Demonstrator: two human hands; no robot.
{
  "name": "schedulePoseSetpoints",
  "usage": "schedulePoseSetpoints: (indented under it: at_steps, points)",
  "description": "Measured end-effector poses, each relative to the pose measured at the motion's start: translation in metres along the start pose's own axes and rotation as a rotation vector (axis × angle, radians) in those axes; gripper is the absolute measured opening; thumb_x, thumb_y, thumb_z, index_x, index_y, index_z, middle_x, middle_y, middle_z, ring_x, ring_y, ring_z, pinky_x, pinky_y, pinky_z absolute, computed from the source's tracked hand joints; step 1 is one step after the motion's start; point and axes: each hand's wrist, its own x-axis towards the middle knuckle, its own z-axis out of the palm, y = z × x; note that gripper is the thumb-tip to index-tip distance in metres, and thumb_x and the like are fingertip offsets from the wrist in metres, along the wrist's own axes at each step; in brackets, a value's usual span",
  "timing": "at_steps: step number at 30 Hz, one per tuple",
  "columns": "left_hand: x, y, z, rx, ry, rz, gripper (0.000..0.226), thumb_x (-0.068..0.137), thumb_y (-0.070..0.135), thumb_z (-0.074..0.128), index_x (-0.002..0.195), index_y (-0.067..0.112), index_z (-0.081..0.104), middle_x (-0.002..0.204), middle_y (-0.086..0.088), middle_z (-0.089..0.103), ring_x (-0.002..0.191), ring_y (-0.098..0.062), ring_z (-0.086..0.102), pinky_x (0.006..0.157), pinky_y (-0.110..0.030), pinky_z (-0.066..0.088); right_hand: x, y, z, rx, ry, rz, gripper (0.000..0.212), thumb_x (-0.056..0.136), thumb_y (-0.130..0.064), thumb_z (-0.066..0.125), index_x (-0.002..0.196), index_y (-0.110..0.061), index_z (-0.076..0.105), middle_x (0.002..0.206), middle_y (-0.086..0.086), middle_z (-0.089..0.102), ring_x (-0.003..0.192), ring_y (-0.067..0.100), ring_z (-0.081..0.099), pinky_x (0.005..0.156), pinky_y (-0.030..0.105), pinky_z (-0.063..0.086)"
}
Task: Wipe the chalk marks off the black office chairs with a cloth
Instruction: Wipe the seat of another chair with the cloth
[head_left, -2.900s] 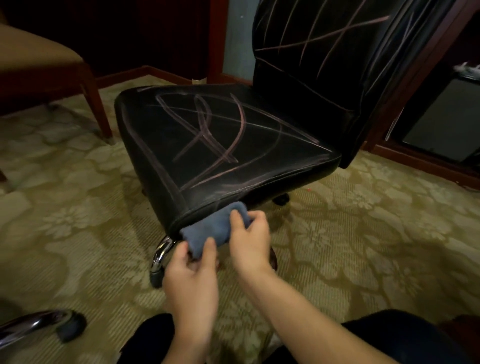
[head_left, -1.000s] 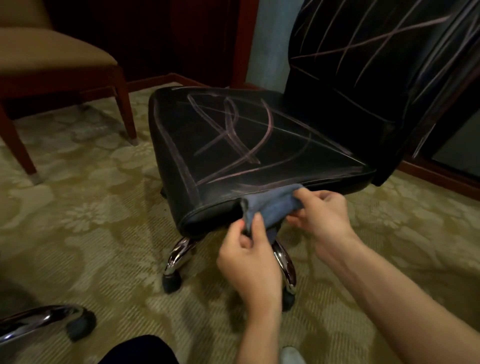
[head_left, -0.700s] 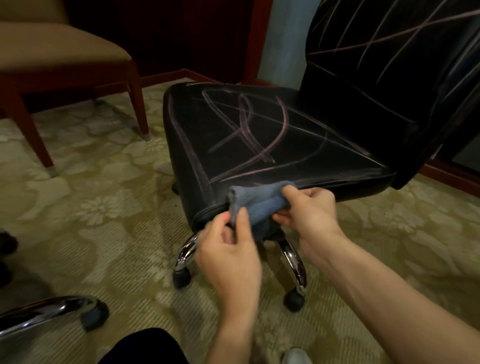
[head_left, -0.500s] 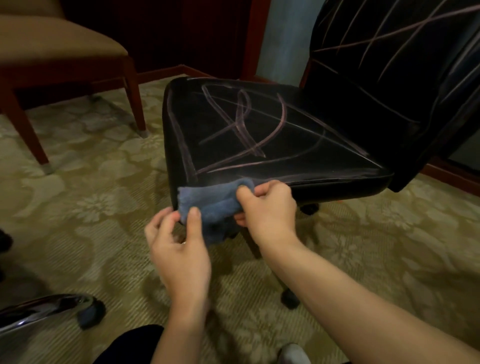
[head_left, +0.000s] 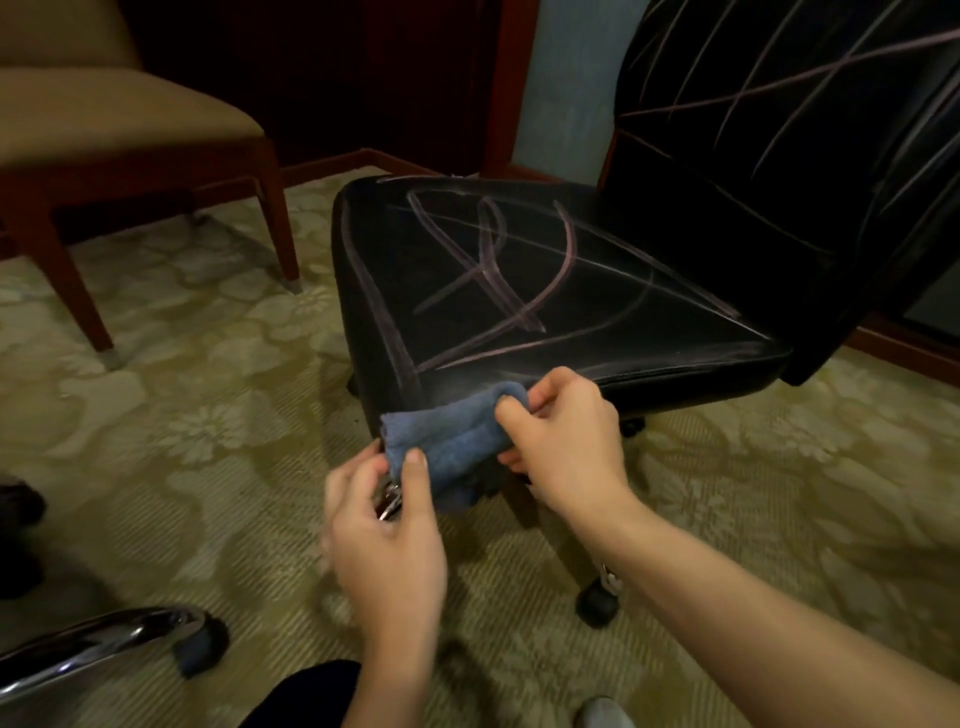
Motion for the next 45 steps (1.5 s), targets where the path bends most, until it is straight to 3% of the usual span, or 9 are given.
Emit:
schedulePoseSetpoints:
  at_steps: [6,14,19,22,28,32,36,40,45]
  points:
    - [-0.023,-0.002,0.001,-0.156,-0.047,-0.151,0.017,0.093,0.036,0.063,0.079,0.027,0.063,0.073,0.007,0.068,0.072,-0.010,0.066,0.065,-0.036,0.052,-0.027,0.002,-0.012,-0.137,0.041,-0.108,0.018,0.084,-0.033,0.066,0.078,-0.025,0.051,0.072,-0.004,0.063,0.069,0.012,0.064,0.068,0.041,0.058]
    - [-0.056,-0.004,0.013,-0.260,-0.140,-0.342,0.020,0.093,0.028,0.065,0.074,0.024,0.065,0.074,0.011,0.068,0.070,-0.004,0.063,0.064,-0.023,0.045,-0.028,-0.004,-0.022,-0.525,0.106,-0.517,0.027,0.089,-0.050,0.055,0.096,-0.027,0.042,0.086,-0.009,0.051,0.070,0.014,0.057,0.063,0.039,0.053]
    - [-0.061,0.006,0.026,-0.349,-0.128,-0.399,0.018,0.096,0.019,0.062,0.079,0.018,0.062,0.073,0.004,0.070,0.066,-0.005,0.062,0.061,-0.016,0.047,-0.027,-0.001,-0.053,-0.602,-0.216,-0.644,0.051,0.086,-0.053,0.062,0.131,-0.040,0.041,0.111,-0.011,0.035,0.083,0.006,0.053,0.068,0.022,0.052]
    - [-0.064,0.010,0.030,-0.449,-0.074,-0.487,0.010,0.097,0.018,0.061,0.088,0.015,0.063,0.082,-0.003,0.072,0.076,-0.010,0.066,0.066,-0.020,0.052,-0.026,0.006,-0.066,-0.735,-0.327,-0.779,0.040,0.085,-0.038,0.058,0.124,-0.035,0.053,0.119,-0.004,0.035,0.082,0.014,0.058,0.065,0.026,0.056]
    - [-0.063,0.026,0.026,-0.594,-0.018,-0.598,0.008,0.098,0.011,0.058,0.095,0.016,0.063,0.083,0.005,0.075,0.078,-0.004,0.070,0.062,-0.015,0.052,-0.026,0.005,-0.061,-0.785,-0.255,-0.855,0.021,0.084,-0.022,0.058,0.102,-0.013,0.065,0.111,0.009,0.046,0.065,0.018,0.058,0.048,0.031,0.055]
    - [-0.049,0.036,0.020,-0.813,0.038,-0.728,0.030,0.096,0.005,0.059,0.117,0.027,0.057,0.085,0.003,0.077,0.081,-0.008,0.074,0.058,-0.017,0.055,-0.023,0.002,-0.060,-0.808,-0.253,-0.882,0.021,0.087,-0.020,0.059,0.104,-0.010,0.066,0.122,0.012,0.048,0.071,0.019,0.061,0.051,0.030,0.056]
    - [-0.054,0.027,0.020,-0.559,-0.008,-0.381,0.044,0.101,0.017,0.055,0.136,0.041,0.047,0.102,0.011,0.072,0.097,-0.007,0.071,0.072,-0.018,0.055,-0.021,0.001,-0.054,-0.830,-0.232,-0.897,0.023,0.083,-0.013,0.071,0.105,-0.006,0.067,0.130,0.015,0.050,0.080,0.021,0.064,0.056,0.030,0.057]
    - [-0.072,0.007,0.015,0.059,-0.103,0.068,0.051,0.088,0.052,0.057,0.137,0.035,0.057,0.150,0.004,0.035,0.137,-0.017,0.039,0.107,-0.039,0.041,-0.016,0.000,-0.055,-0.781,-0.244,-0.904,0.025,0.084,-0.015,0.065,0.106,-0.004,0.065,0.129,0.014,0.051,0.081,0.024,0.065,0.060,0.030,0.054]
    - [-0.062,0.005,0.010,0.238,-0.164,0.250,0.043,0.085,0.043,0.059,0.121,0.021,0.067,0.126,0.001,0.059,0.118,-0.022,0.051,0.094,-0.041,0.043,-0.016,-0.001,-0.056,-0.808,-0.311,-0.905,0.029,0.087,-0.019,0.057,0.111,-0.006,0.063,0.124,0.010,0.051,0.090,0.025,0.062,0.070,0.037,0.058]
